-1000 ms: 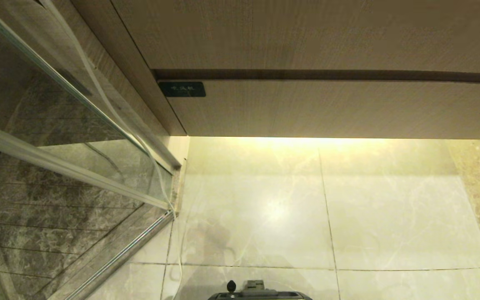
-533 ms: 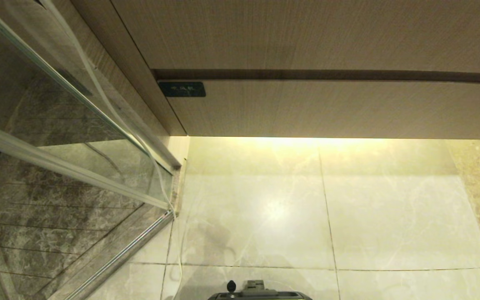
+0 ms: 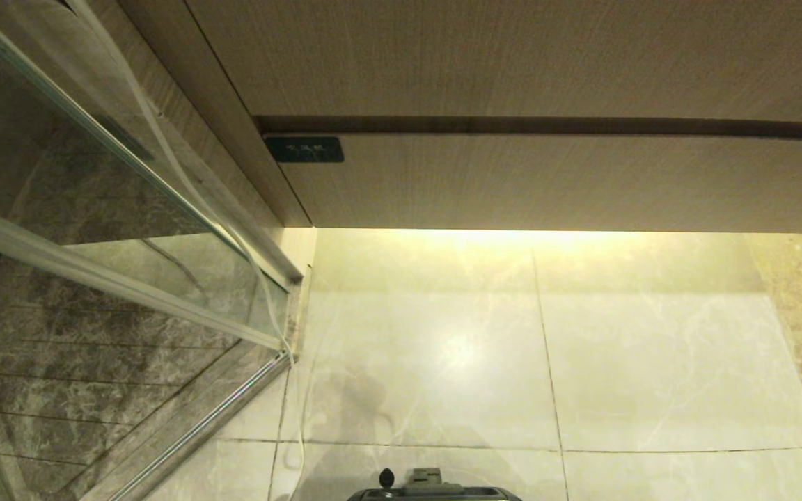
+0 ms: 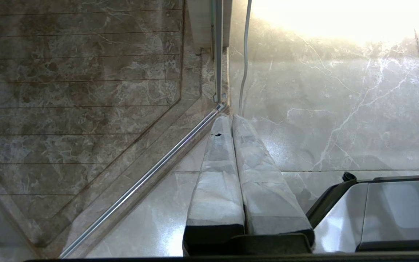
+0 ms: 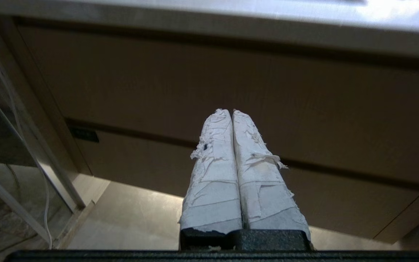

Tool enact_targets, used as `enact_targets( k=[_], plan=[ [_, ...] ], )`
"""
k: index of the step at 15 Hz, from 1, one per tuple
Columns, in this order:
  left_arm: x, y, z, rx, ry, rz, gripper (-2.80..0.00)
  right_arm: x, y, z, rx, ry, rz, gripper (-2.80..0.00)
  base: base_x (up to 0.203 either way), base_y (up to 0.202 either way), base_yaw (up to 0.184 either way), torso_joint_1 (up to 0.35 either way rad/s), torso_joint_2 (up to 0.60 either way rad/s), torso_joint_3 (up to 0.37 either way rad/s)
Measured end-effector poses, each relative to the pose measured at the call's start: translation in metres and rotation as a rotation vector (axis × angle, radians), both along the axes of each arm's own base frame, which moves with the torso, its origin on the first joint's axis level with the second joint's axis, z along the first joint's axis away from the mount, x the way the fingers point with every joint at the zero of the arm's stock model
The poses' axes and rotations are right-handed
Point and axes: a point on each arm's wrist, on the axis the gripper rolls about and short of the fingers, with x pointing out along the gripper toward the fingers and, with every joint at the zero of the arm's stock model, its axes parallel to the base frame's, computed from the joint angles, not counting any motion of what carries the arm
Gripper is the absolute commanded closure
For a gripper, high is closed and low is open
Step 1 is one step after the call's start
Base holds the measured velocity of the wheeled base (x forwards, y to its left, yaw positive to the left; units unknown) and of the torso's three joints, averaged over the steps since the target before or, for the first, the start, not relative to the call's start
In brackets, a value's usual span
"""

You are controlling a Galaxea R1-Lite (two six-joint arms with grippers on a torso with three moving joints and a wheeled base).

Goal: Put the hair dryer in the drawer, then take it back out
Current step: Pull open the drawer

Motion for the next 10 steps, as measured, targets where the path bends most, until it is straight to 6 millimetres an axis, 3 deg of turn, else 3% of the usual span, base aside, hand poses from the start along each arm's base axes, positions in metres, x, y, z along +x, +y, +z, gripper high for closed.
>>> enact_targets(
  k=[1, 2, 4, 6, 7, 10],
  plan=[
    [0.000, 0.000, 0.000, 0.000, 0.000, 0.000, 0.00, -0.012, -0.002, 0.028, -0.014, 0.008, -0.006, 0.00, 0.000, 0.000, 0.000, 0.000, 0.00, 0.000],
    [0.000, 0.000, 0.000, 0.000, 0.000, 0.000, 0.00, -0.012, -0.002, 0.051, -0.038, 0.046, -0.011, 0.00, 0.000, 0.000, 0.000, 0.000, 0.00, 0.000],
    [0.000, 0.000, 0.000, 0.000, 0.001, 0.000, 0.00, 0.018, -0.002, 0.082, -0.122, 0.246, 0.001, 0.00, 0.000, 0.000, 0.000, 0.000, 0.00, 0.000],
    [0.000, 0.000, 0.000, 0.000, 0.000, 0.000, 0.00, 0.063, 0.003, 0.088, -0.241, 0.485, 0.070, 0.00, 0.000, 0.000, 0.000, 0.000, 0.00, 0.000],
    [0.000, 0.000, 0.000, 0.000, 0.000, 0.000, 0.00, 0.090, 0.008, 0.087, -0.308, 0.601, 0.132, -2.80, 0.000, 0.000, 0.000, 0.000, 0.00, 0.000],
    [0.000, 0.000, 0.000, 0.000, 0.000, 0.000, 0.00, 0.165, 0.028, 0.070, -0.461, 0.919, 0.317, -2.80, 0.000, 0.000, 0.000, 0.000, 0.00, 0.000]
  ],
)
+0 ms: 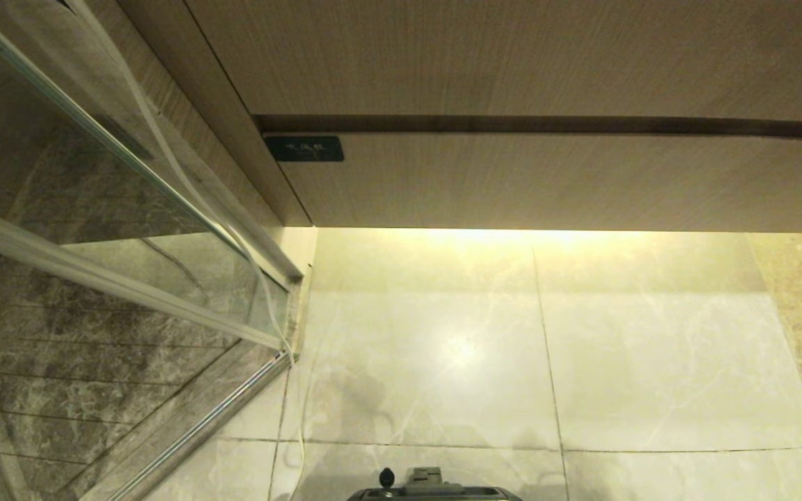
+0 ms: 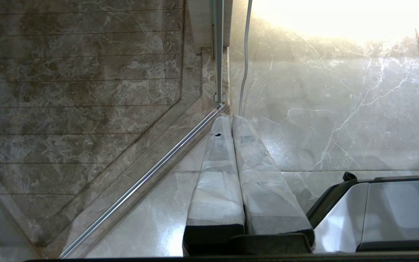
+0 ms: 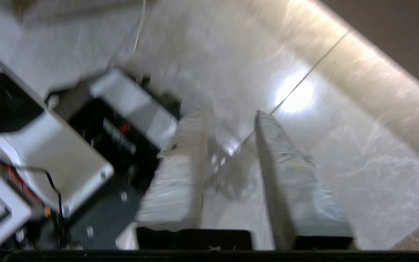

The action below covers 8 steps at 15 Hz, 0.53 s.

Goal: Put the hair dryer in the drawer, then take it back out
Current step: Pull open the drawer

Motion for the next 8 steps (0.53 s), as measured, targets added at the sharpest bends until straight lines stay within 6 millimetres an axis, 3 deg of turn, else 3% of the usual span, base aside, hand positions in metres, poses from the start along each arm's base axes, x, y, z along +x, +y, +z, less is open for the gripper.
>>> enact_targets(
  k=[3, 8],
  plan=[
    [0.000, 0.000, 0.000, 0.000, 0.001, 0.000, 0.00, 0.062, 0.016, -0.014, -0.200, 0.106, 0.070, -2.80, 0.000, 0.000, 0.000, 0.000, 0.00, 0.000],
    [0.000, 0.000, 0.000, -0.001, 0.000, 0.000, 0.00, 0.151, 0.021, -0.030, -0.693, 0.021, 0.018, -2.80, 0.000, 0.000, 0.000, 0.000, 0.00, 0.000]
  ],
)
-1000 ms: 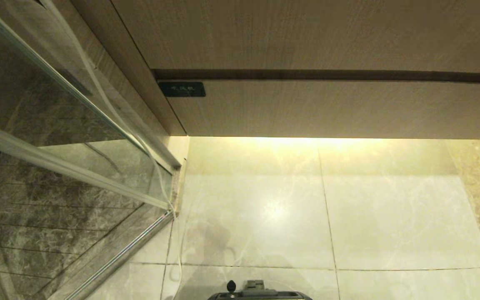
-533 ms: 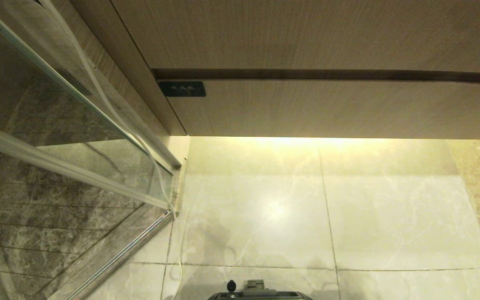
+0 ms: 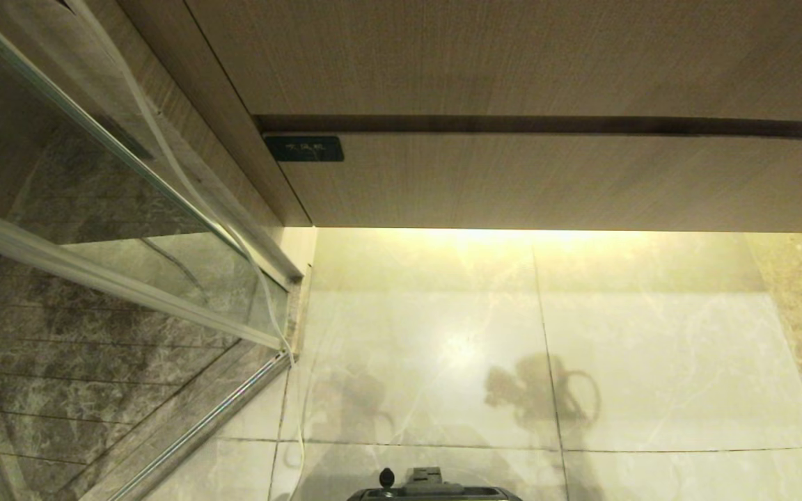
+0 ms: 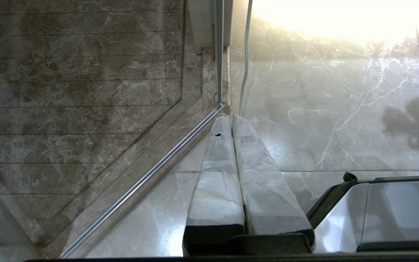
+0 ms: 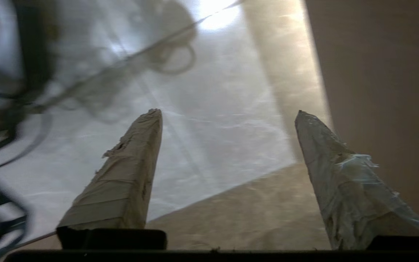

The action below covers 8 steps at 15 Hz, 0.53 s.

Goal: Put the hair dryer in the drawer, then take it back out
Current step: Pull open the drawer

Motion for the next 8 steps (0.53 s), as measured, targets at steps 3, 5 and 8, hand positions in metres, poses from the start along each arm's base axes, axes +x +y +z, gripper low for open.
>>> enact_targets(
  k=[3, 5, 8],
  plan=[
    [0.000, 0.000, 0.000, 0.000, 0.000, 0.000, 0.00, 0.050, 0.003, -0.009, -0.094, -0.116, -0.066, -2.80, 0.000, 0.000, 0.000, 0.000, 0.00, 0.000],
    [0.000, 0.000, 0.000, 0.000, 0.000, 0.000, 0.00, 0.074, 0.006, -0.022, -0.112, -0.172, -0.082, -2.80, 0.000, 0.000, 0.000, 0.000, 0.00, 0.000],
    [0.000, 0.000, 0.000, 0.000, 0.000, 0.000, 0.00, 0.090, 0.006, -0.035, -0.069, -0.228, 0.054, -2.80, 0.000, 0.000, 0.000, 0.000, 0.00, 0.000]
  ],
)
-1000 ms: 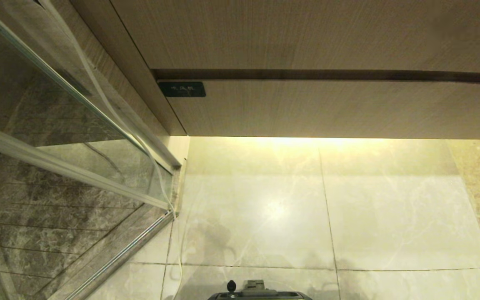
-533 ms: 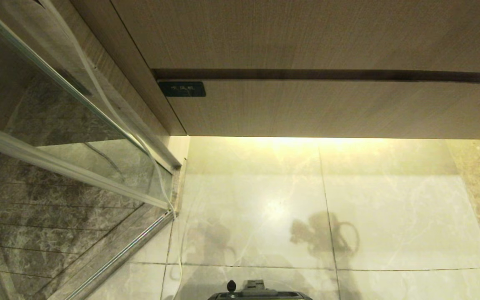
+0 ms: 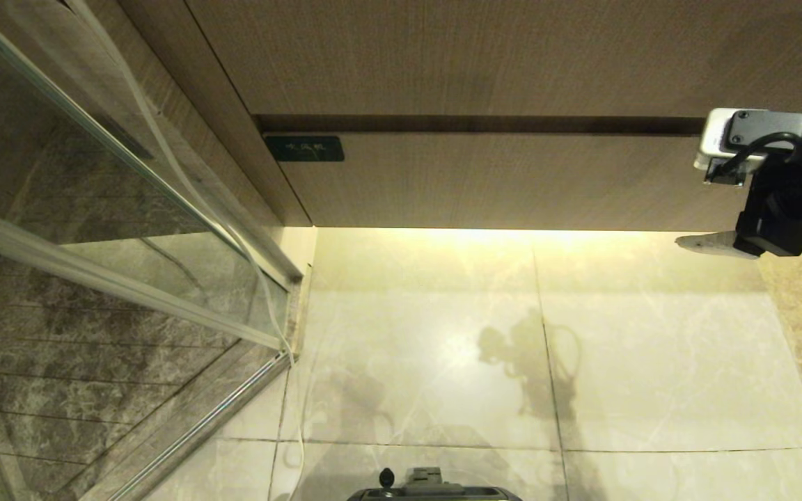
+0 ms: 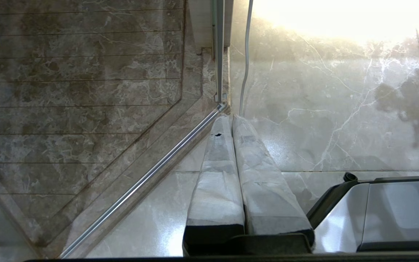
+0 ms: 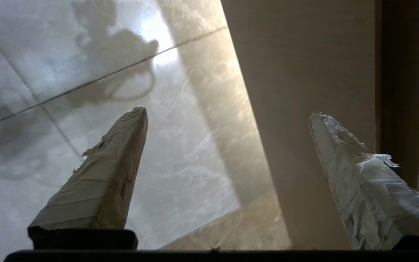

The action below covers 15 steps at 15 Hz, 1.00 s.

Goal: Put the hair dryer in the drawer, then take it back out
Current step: Pull open the drawer

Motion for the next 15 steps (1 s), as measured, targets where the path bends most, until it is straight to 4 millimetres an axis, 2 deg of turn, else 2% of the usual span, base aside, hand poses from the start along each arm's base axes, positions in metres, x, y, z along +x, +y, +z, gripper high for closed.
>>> enact_targets(
  k=[4, 8, 15],
  plan=[
    [0.000, 0.000, 0.000, 0.000, 0.000, 0.000, 0.00, 0.008, -0.011, -0.006, -0.025, -0.119, 0.179, -2.80, 0.000, 0.000, 0.000, 0.000, 0.00, 0.000],
    [0.000, 0.000, 0.000, 0.000, -0.001, 0.000, 0.00, 0.016, -0.016, -0.006, -0.057, -0.256, 0.235, -2.80, 0.000, 0.000, 0.000, 0.000, 0.00, 0.000],
    [0.000, 0.000, 0.000, 0.000, 0.000, 0.000, 0.00, 0.026, -0.024, -0.014, -0.062, -0.236, 0.249, -2.80, 0.000, 0.000, 0.000, 0.000, 0.00, 0.000]
  ],
)
